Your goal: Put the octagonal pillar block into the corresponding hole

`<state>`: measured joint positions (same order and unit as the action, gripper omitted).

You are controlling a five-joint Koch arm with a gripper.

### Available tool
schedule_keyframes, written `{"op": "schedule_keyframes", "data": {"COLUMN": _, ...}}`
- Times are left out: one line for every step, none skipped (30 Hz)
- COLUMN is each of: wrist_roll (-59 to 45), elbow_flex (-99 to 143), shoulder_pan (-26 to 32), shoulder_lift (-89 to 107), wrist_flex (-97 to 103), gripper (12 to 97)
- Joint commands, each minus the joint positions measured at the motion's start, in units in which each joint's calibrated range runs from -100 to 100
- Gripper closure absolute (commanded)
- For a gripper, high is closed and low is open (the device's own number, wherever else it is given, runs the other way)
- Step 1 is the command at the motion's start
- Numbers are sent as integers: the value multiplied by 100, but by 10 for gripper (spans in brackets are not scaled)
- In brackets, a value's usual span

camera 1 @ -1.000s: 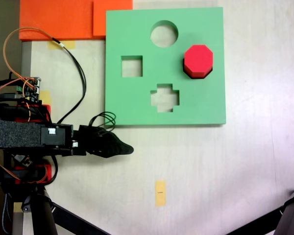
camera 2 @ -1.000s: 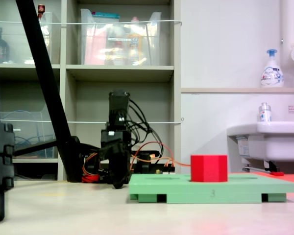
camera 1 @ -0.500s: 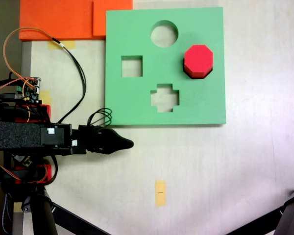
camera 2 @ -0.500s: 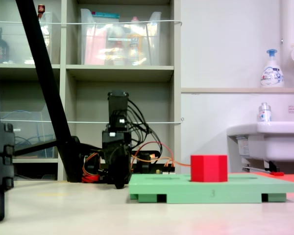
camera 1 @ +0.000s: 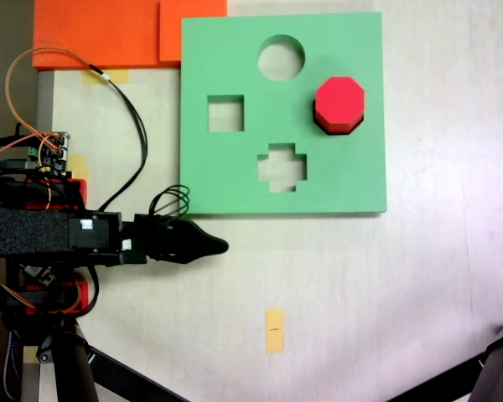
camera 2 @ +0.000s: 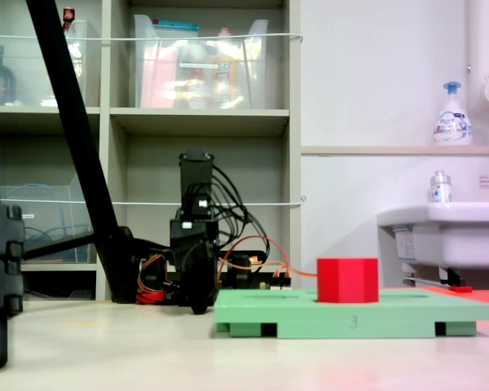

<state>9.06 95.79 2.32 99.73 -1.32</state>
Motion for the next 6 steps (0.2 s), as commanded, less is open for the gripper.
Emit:
{"op": "schedule_keyframes", "data": {"wrist_roll": -54, "elbow_flex": 421, "shoulder_pan": 20, "shoulder_lift": 27, "wrist_flex": -104, "gripper": 604}}
{"op": "schedule_keyframes", "data": {"wrist_roll": -54, "elbow_flex": 421, "shoulder_pan": 20, "shoulder_lift": 27, "wrist_flex": -104, "gripper": 604}}
{"op": "schedule_keyframes", "data": {"wrist_roll": -54, "elbow_flex": 421, "shoulder_pan": 24, "shoulder_lift": 27, "wrist_flex": -104, "gripper": 604}}
{"op": "schedule_keyframes", "data": {"wrist_roll": -54, "elbow_flex": 421, "shoulder_pan": 20, "shoulder_lift": 27, "wrist_flex": -104, "gripper": 604}}
{"op": "schedule_keyframes", "data": {"wrist_roll": -54, "elbow_flex": 421, "shoulder_pan": 20, "shoulder_lift": 27, "wrist_flex": -104, "gripper": 604}}
{"op": "schedule_keyframes", "data": {"wrist_roll": -54, "elbow_flex": 421, "shoulder_pan": 20, "shoulder_lift": 27, "wrist_flex": -104, "gripper": 604}}
